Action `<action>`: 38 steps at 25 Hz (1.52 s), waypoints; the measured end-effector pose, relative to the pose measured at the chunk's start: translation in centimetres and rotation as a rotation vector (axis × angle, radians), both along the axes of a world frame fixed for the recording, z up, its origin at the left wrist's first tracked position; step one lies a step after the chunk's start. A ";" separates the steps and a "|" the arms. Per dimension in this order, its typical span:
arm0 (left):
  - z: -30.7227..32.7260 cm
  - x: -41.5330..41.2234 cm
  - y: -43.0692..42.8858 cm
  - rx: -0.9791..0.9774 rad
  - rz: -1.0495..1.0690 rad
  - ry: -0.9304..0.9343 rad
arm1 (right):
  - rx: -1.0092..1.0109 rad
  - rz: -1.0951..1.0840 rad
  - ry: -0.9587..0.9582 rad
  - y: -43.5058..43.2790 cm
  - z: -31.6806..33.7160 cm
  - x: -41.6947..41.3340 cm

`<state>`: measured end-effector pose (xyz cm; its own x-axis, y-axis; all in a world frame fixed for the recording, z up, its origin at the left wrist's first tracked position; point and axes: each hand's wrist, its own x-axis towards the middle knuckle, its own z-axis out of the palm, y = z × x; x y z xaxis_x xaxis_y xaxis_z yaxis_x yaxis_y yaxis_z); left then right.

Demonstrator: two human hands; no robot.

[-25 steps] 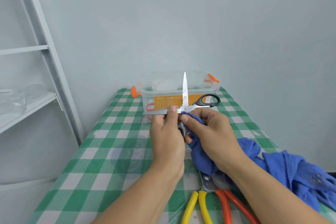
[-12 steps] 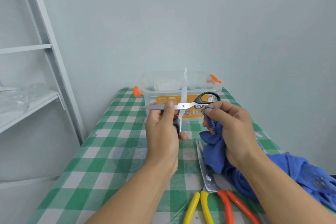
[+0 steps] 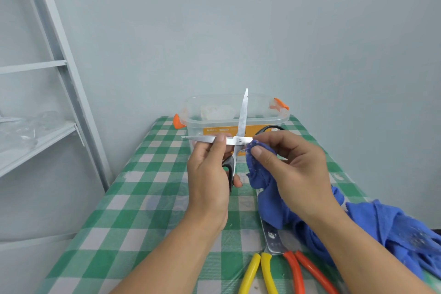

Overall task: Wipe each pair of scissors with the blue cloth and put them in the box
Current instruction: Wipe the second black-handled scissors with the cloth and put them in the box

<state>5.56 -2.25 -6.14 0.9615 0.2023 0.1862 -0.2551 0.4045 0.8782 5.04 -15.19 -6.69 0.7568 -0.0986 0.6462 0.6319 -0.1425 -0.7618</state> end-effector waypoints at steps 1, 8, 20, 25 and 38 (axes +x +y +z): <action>0.0 0.0 0.0 -0.004 -0.008 0.000 | -0.021 -0.032 0.010 0.2 -0.2 0.1; -0.1 -0.6 -0.7 0.031 -0.032 -0.019 | -0.415 -0.362 -0.304 1.1 -2.0 1.2; -0.2 0.2 0.5 0.063 -0.032 -0.003 | 0.099 -0.182 0.006 -0.2 -0.4 -0.2; -0.5 0.4 1.0 0.222 -0.052 -0.069 | 0.239 -0.148 0.089 -0.9 0.5 0.1; -0.7 1.0 1.7 0.344 -0.091 -0.014 | 0.430 0.214 0.388 -2.4 0.9 1.1</action>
